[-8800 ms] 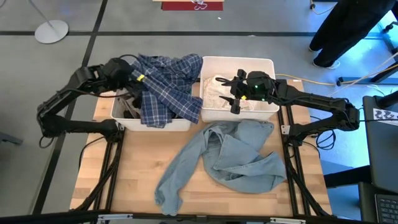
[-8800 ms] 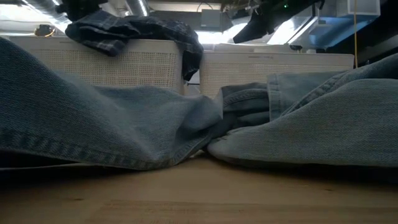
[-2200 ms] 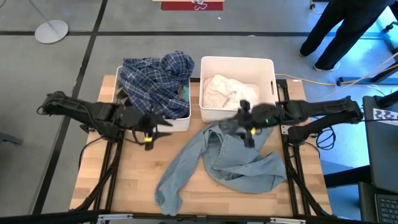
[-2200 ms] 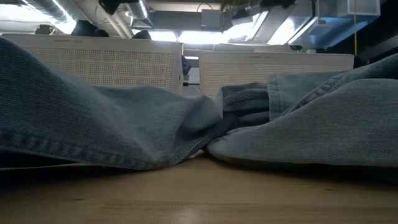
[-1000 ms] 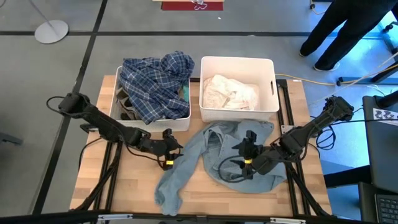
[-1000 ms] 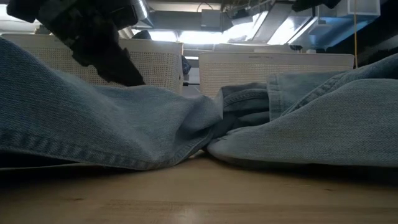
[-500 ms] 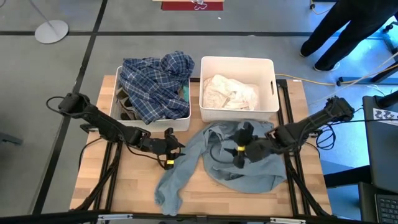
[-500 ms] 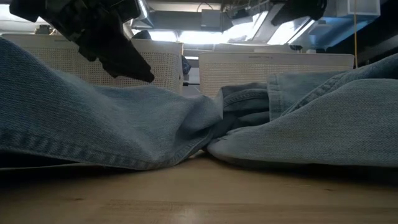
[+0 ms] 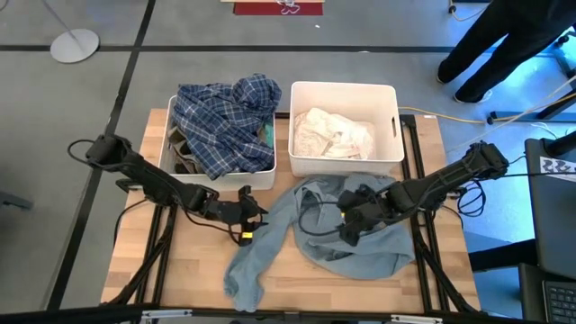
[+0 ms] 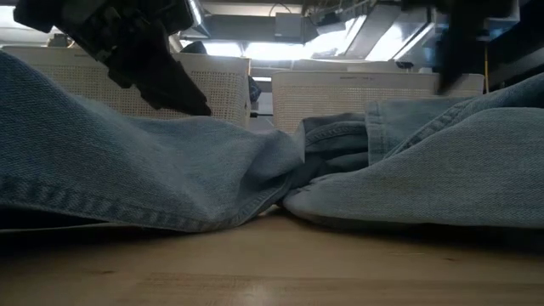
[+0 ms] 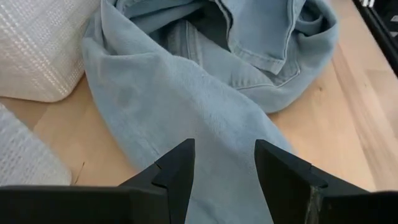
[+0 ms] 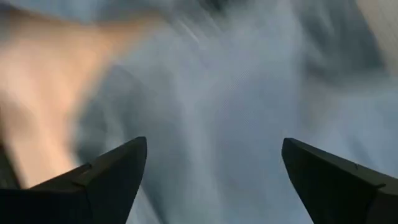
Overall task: Sort clothes
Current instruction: Put the light blue pants into the left white bin
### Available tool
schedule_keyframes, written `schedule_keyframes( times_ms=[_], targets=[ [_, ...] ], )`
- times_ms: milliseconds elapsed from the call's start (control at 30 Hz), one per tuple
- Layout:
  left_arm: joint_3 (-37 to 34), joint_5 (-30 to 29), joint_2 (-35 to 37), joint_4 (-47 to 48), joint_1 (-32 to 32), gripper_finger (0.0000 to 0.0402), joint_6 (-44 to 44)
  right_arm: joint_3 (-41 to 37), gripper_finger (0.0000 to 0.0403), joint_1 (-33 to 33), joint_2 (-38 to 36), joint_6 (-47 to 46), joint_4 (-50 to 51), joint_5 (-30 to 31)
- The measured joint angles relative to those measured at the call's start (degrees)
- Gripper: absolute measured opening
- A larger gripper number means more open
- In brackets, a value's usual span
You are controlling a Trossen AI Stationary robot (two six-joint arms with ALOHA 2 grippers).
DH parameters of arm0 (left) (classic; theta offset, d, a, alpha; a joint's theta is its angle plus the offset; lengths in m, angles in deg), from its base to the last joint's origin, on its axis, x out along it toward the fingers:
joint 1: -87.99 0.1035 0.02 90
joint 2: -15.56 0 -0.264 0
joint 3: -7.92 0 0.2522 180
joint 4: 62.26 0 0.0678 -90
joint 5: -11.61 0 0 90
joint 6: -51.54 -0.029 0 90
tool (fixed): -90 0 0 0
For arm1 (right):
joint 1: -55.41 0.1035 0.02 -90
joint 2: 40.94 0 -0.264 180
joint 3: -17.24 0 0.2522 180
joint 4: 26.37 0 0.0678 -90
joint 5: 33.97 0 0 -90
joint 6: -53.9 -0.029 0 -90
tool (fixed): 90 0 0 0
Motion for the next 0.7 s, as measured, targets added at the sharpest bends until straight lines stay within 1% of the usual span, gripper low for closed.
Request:
schedule_keyframes(
  times_ms=[33, 133, 233, 333, 433, 500, 600, 700],
  targets=[
    [0.0, 0.0, -0.8, -0.9, 0.3, 0.0159, 0.2, 0.0, 0.0376, 0.7, -0.1, -2.3, 4.0, -0.4],
    [0.0, 0.6, -3.5, -1.5, 1.6, 0.0159, 1.8, 0.0, 0.0376, 2.7, -0.4, -7.8, 13.4, 1.5],
    [0.0, 2.9, -6.3, -1.4, 3.0, 0.0159, 2.2, 0.0, 0.0376, 5.4, -0.5, -11.6, 18.4, 1.3],
    [0.0, 3.1, -8.7, -3.5, 4.3, 0.0159, 2.2, 0.0, 0.0376, 8.6, -0.5, -12.1, 18.5, 2.6],
    [0.0, 3.4, -11.4, -6.5, 5.9, 0.0159, 2.0, 0.0, 0.0376, 10.9, -0.5, -12.3, 17.7, 6.4],
    [0.0, 4.6, -13.4, -8.8, 6.7, 0.0159, 2.0, -0.5, 0.0376, 12.2, -0.5, -12.3, 16.3, 9.9],
    [0.0, 7.1, -16.7, -12.3, 8.0, 0.0159, 1.9, -3.2, 0.0376, 13.4, -0.5, -11.7, 12.3, 12.8],
    [0.0, 8.9, -19.9, -15.4, 9.0, 0.0159, 1.7, -7.6, 0.0376, 13.4, -0.5, -10.3, 6.7, 12.8]
  ],
)
